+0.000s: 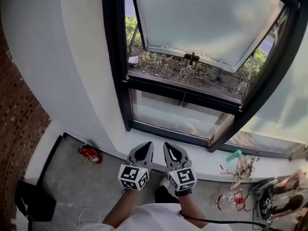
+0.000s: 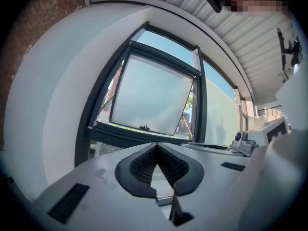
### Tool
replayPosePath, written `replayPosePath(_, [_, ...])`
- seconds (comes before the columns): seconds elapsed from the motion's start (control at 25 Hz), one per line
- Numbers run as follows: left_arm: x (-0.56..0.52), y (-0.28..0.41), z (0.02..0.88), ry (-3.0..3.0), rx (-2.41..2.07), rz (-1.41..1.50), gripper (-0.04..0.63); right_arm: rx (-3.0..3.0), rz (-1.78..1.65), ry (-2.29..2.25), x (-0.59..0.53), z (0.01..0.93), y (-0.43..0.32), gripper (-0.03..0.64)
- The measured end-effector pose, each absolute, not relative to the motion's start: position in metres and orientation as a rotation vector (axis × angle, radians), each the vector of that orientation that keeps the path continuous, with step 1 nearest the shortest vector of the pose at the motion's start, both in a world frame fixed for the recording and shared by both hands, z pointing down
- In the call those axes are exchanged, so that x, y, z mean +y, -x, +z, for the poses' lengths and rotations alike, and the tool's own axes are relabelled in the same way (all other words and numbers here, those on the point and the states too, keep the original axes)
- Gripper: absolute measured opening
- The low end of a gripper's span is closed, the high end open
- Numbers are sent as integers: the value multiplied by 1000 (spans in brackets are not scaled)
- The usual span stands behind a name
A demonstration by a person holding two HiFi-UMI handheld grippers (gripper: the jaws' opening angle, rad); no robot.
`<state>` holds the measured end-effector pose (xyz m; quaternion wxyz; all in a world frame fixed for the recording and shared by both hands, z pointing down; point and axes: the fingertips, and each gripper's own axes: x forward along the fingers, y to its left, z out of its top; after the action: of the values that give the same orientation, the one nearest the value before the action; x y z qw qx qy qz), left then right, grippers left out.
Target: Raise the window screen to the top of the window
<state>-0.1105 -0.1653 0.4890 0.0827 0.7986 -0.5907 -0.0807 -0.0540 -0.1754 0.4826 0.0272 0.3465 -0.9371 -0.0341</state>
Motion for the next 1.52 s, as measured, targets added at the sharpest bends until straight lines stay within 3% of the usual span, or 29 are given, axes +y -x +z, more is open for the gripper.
replayPosePath(0.28, [-305, 82, 433, -2543, -1779, -236, 0, -2913, -197, -1211, -316, 431, 16, 2])
replayPosePath(0.52, [-373, 42, 446, -2596, -1699, -163, 0, -2854, -57, -1306, -392, 457, -23, 2])
replayPosePath(0.76, [-411, 46, 467, -2616, -1678, -50, 0, -2806, -3, -1333, -426, 477, -29, 2])
replayPosePath(1.12, [-476, 61, 483, -2852, -1727, 564, 2, -2713, 51, -1467, -464, 489, -30, 2])
replayPosePath(1.4, [-508, 57, 508, -3054, -1634, 1079, 114, -2665, 90, -1499, -473, 504, -14, 2])
replayPosePath(1.52, [-516, 54, 528, -3090, -1528, 1331, 127, -2639, 105, -1529, -478, 510, -13, 2])
